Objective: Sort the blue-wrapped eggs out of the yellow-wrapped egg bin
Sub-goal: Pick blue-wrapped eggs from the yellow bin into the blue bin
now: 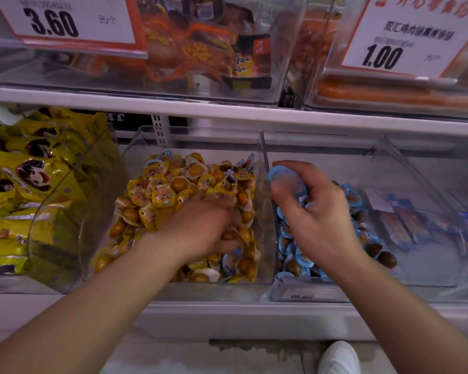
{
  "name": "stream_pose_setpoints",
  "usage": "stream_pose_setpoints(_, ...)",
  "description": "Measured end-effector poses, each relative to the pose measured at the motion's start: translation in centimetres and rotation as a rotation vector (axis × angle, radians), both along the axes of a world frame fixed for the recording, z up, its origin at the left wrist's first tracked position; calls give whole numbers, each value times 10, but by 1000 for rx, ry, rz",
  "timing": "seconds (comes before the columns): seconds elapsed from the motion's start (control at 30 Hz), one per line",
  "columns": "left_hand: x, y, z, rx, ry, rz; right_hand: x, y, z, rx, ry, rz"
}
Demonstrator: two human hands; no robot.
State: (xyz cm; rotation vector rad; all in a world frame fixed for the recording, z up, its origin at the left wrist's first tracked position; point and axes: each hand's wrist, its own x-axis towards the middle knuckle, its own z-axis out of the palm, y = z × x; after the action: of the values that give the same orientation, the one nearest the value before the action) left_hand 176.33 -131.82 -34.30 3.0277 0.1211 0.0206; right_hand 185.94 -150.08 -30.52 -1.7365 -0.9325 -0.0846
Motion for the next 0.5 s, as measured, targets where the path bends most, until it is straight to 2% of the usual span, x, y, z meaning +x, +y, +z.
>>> stream_pose_setpoints(0.1, 2, 8, -1, -39, -140, 56, 4, -4, -1, 10, 18, 0)
stream_pose_setpoints(0.2, 1, 8, -2, 28, -234, 89, 6, -5, -1, 12, 25, 9)
stream_pose_setpoints(0.3, -3, 7, 8, 42, -305, 13, 6, -4, 0, 19, 21, 12)
stream_pose_setpoints(0.4, -12, 3, 7, -54, -221, -153, 5, -2, 1, 16, 15, 11)
stream_pose_setpoints(0.5, -21, -2, -7, 26, -8, -117, 4, -2, 1, 20, 20, 15)
